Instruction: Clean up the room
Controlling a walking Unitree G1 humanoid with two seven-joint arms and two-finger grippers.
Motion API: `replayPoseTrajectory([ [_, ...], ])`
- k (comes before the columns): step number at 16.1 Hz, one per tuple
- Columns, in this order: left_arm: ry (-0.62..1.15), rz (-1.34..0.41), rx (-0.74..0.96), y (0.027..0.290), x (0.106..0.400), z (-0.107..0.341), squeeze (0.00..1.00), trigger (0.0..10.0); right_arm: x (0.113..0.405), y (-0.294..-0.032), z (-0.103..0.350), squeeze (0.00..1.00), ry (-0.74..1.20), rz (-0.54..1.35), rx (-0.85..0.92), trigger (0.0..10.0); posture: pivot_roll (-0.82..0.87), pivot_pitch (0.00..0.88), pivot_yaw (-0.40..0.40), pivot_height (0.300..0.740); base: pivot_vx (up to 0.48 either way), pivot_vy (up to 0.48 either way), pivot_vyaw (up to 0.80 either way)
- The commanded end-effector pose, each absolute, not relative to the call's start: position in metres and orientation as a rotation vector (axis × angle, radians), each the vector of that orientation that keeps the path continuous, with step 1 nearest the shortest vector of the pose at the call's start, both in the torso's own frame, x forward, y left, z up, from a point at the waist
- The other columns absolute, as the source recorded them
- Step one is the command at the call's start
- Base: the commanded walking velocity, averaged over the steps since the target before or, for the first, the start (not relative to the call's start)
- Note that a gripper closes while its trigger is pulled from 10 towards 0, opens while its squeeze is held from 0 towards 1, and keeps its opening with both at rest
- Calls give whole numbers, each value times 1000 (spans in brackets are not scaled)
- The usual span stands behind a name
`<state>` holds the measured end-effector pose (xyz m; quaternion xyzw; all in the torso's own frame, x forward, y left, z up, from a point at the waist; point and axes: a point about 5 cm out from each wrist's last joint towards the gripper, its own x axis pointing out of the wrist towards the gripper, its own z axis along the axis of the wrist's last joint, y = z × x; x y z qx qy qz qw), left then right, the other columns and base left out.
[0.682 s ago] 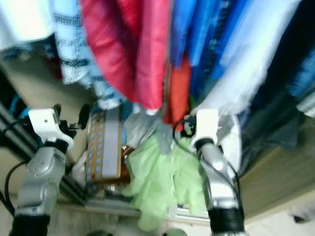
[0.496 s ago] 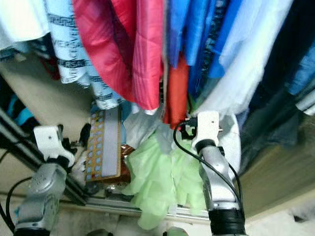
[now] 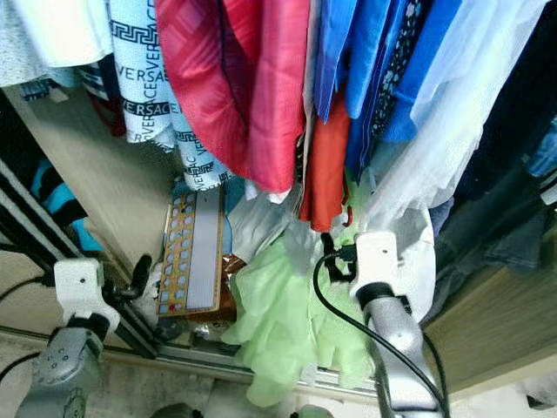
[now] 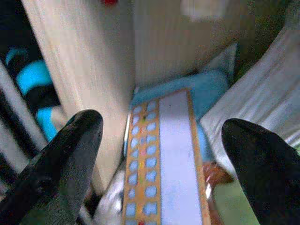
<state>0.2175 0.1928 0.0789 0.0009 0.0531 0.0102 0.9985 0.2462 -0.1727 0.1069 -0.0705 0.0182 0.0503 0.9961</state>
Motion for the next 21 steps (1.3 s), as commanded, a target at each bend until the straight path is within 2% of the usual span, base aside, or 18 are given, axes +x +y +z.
replayPoseTrajectory([
  [1, 53, 29, 2, 192, 221, 93, 0, 10000, 246, -168, 118, 0, -3, 127, -166, 10000, -34, 0, -9, 740, 0, 0, 0],
  [5, 61, 60, 38, 191, 225, 100, 0, 10000, 248, -163, 125, 0, -33, 134, -196, 10000, -40, 0, -6, 740, 0, 0, 150],
  [13, 83, -36, -60, 170, 217, 92, 0, 10000, 241, -156, 121, 0, -13, 225, -242, 10000, -37, 0, -15, 740, 0, 0, 800],
  [17, 65, -37, -37, 167, 218, 94, 0, 10000, 241, -155, 131, 0, -80, 254, -348, 10000, -34, 0, -24, 740, 0, 0, 800],
  [19, 66, -41, -37, 167, 218, 94, 0, 10000, 233, -162, 145, 0, -157, 239, -430, 10000, -32, 0, -26, 740, 0, 0, 0],
  [21, 65, -48, -37, 166, 218, 94, 0, 10000, 217, -174, 142, 0, -110, 235, -451, 10000, -41, 0, -28, 740, 0, 0, 0],
])
